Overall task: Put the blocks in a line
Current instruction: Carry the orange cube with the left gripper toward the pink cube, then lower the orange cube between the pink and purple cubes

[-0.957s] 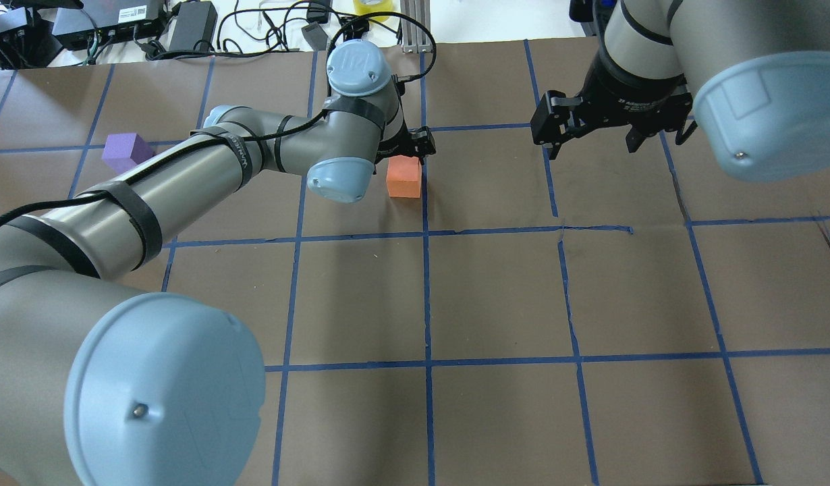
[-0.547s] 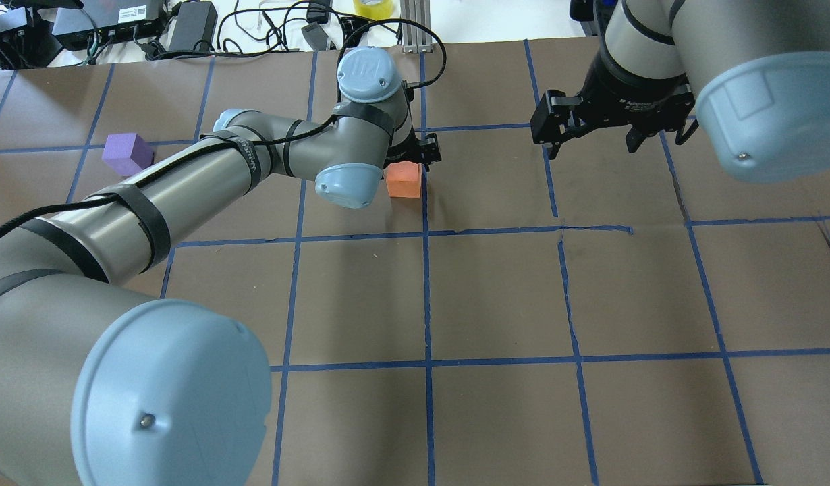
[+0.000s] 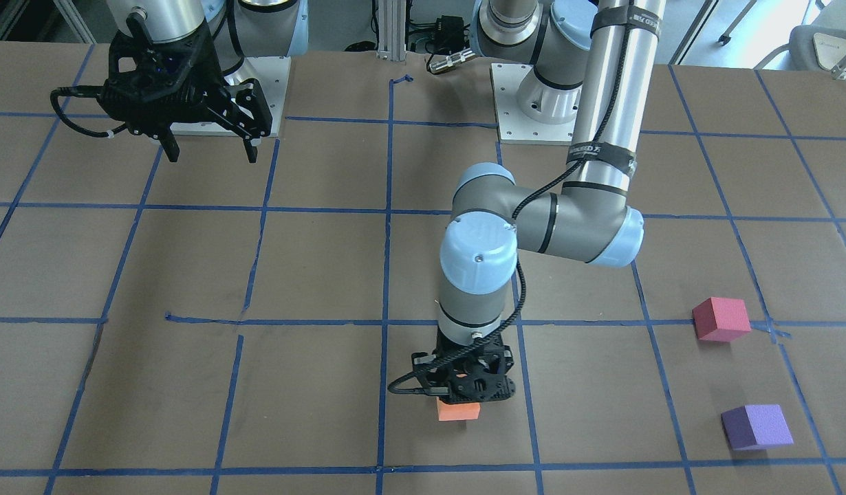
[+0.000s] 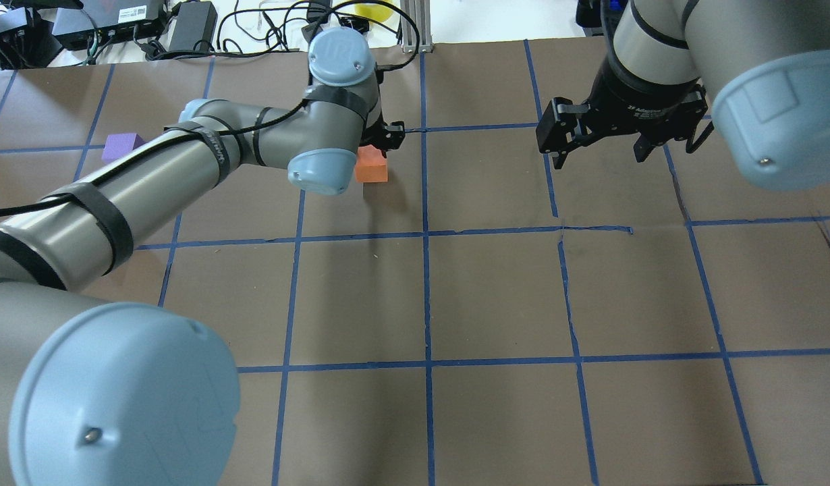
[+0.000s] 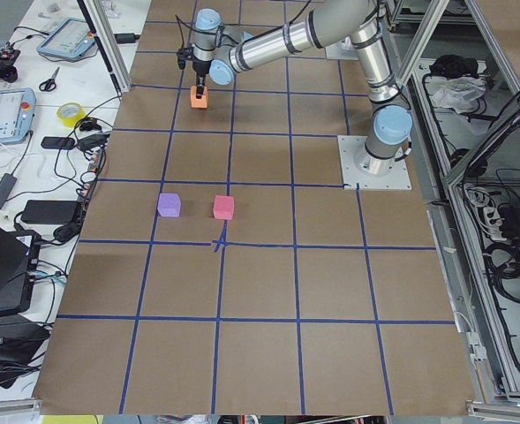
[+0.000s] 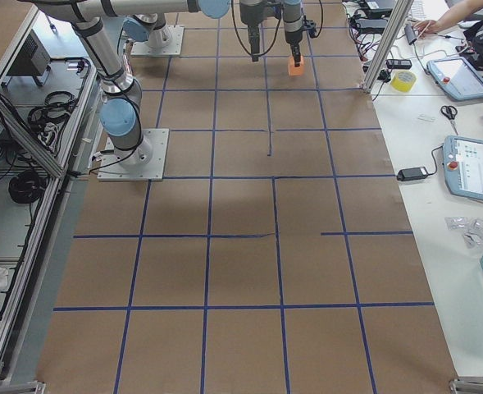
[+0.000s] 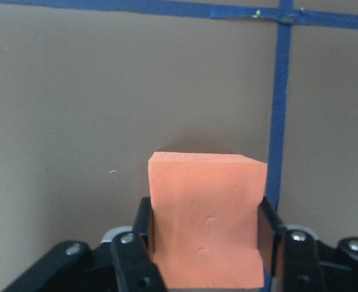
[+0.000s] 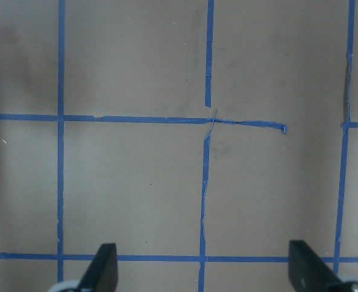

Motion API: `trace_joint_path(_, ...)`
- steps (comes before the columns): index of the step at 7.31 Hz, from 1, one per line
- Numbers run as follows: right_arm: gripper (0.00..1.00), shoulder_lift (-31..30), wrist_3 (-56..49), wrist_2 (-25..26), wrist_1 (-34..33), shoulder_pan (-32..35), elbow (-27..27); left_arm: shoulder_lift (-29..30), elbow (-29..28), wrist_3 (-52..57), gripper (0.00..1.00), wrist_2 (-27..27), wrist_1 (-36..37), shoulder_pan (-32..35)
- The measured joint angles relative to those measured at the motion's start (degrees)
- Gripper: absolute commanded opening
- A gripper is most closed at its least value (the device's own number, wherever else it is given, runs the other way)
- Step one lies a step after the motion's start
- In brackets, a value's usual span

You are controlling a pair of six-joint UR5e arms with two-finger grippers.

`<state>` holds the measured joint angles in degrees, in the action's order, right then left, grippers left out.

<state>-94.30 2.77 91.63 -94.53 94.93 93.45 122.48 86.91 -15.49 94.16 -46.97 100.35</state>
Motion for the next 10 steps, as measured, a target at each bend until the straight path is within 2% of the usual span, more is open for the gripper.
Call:
trace_joint_path(4,1.0,-0.3,-3.5,-0.8,0.6,-2.7,0.1,-8.9,0.0,15.2,0.01,-3.2,-10.8,-21.0)
trace_joint_path(7,1.0,-0.6,-3.2,-1.1,0.1,-2.5,0.0,-9.8,1.3,36.3,0.01,-6.5,-13.4,-36.2)
trace_joint_path(8,1.0,-0.7,-3.0,-1.2,0.1,-2.4,0.0,-9.1,1.8,41.6,0.01,-6.8,-13.2,-39.2)
trace_joint_path(10,1.0,-0.7,-2.9,-2.3,0.1,-2.4,0.0,-7.1,2.1,45.5,0.01,-7.7,-11.4,-41.3)
